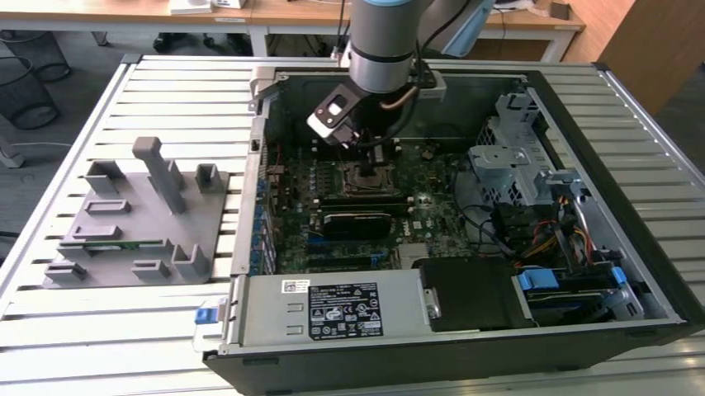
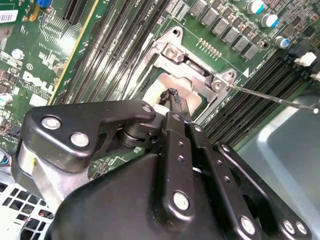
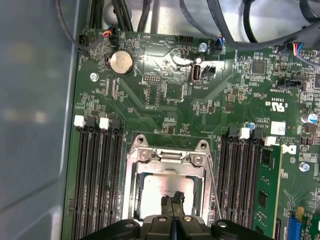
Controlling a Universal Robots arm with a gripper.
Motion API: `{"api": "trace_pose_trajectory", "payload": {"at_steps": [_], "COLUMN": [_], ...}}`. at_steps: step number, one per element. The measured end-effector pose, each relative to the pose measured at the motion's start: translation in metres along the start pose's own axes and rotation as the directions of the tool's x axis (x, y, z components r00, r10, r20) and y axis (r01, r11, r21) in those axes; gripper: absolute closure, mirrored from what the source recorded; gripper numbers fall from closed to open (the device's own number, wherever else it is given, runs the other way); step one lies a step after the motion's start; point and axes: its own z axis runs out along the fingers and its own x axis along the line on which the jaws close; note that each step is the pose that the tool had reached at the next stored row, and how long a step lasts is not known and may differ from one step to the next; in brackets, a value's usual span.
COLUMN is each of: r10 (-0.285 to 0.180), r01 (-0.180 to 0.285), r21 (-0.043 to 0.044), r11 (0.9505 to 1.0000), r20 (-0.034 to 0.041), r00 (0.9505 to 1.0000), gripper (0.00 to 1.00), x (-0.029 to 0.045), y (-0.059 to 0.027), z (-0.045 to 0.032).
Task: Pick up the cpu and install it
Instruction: 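Install the first cpu locking lever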
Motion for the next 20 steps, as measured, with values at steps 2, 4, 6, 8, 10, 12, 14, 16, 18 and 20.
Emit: {"api": "trace_pose_trajectory", "payload": {"at_steps": [2, 4, 6, 8, 10, 12, 14, 16, 18, 20], "r10": [0.000, 0.000, 0.000, 0.000, 0.000, 0.000, 0.000, 0.000, 0.000, 0.000], "r01": [0.000, 0.000, 0.000, 0.000, 0.000, 0.000, 0.000, 0.000, 0.000, 0.000], "r21": [0.0003, 0.0003, 0.0003, 0.0004, 0.0003, 0.0004, 0.0004, 0.0005, 0.0006, 0.0008], "r11": [1.0000, 1.0000, 1.0000, 1.0000, 1.0000, 1.0000, 1.0000, 1.0000, 1.0000, 1.0000], "r20": [0.0001, 0.0002, 0.0002, 0.0003, 0.0003, 0.0006, 0.0013, 0.0033, 0.0049, 0.0062], "r00": [1.0000, 1.0000, 1.0000, 1.0000, 1.0000, 1.0000, 1.0000, 1.0000, 1.0000, 1.0000], "gripper": [0.89, 0.89, 0.89, 0.89, 0.89, 0.89, 0.89, 0.89, 0.89, 0.89], "x": [-0.0001, -0.0001, -0.0001, -0.0001, -0.0001, -0.0001, -0.0002, -0.0002, -0.0001, -0.0001], "y": [0.0007, 0.0011, 0.0014, 0.0016, 0.0017, 0.0018, 0.0020, 0.0020, 0.0020, 0.0020], "z": [0.0000, -0.0001, -0.0001, -0.0003, -0.0013, -0.0021, -0.0038, -0.0061, -0.0096, -0.0138]}}
